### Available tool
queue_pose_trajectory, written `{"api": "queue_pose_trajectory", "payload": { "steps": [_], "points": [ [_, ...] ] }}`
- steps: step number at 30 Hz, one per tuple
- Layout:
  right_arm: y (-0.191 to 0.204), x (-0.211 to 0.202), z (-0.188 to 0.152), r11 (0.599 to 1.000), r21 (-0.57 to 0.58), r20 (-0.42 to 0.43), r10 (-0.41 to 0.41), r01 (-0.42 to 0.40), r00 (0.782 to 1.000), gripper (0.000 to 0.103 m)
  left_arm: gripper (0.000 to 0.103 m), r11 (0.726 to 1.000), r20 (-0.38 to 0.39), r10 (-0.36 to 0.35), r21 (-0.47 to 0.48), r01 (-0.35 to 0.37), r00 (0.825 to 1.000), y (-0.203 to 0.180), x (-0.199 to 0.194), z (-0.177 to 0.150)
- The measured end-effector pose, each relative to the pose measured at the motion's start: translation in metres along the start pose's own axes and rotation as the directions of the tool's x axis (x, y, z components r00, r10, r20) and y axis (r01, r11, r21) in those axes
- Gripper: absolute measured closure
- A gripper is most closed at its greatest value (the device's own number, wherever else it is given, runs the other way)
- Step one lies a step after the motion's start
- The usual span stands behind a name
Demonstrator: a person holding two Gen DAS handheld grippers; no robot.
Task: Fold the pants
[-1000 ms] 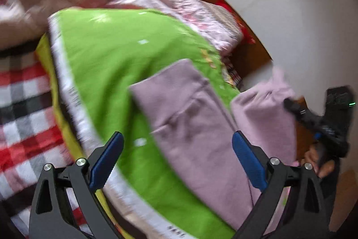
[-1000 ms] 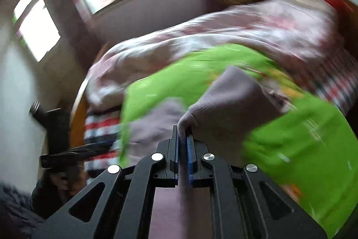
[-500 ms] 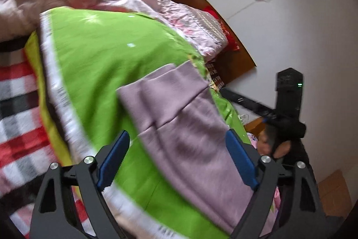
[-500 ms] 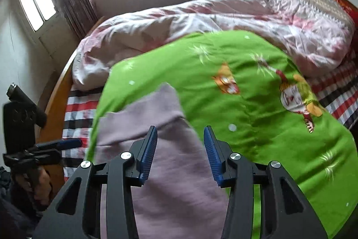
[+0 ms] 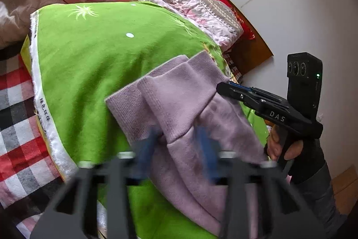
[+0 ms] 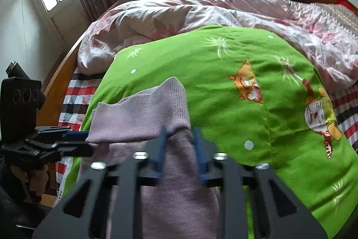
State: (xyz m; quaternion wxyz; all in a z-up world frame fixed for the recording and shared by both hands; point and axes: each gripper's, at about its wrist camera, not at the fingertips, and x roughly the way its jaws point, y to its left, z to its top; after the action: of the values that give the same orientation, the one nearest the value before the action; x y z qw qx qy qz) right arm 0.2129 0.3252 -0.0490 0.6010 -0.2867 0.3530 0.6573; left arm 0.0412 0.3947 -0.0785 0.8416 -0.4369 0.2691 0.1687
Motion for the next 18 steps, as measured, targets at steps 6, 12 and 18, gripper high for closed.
{"api": "queue_pose_trajectory", "payload": {
  "steps": [6,12,18],
  "points": [
    [0.018,-0.032,0.003,0.999,-0.031,0.103,-0.030,0.034,0.994,0.090,0.095,0.996,0.092,0.015,0.085,-0.023,0.996,-0.025,-0.022,-0.004],
    [0.036,-0.011,0.021,0.999,-0.053,0.040,-0.010,0.012,0.999,0.090,0.094,0.998,0.048,0.062,0.000,-0.062,0.997,0.003,-0.033,-0.004],
    [0.020,0.007,0.012,0.999,0.045,-0.031,-0.017,0.018,0.999,0.059,0.021,0.993,0.013,0.107,-0.048,-0.106,0.994,0.026,-0.024,-0.004]
  ]
}}
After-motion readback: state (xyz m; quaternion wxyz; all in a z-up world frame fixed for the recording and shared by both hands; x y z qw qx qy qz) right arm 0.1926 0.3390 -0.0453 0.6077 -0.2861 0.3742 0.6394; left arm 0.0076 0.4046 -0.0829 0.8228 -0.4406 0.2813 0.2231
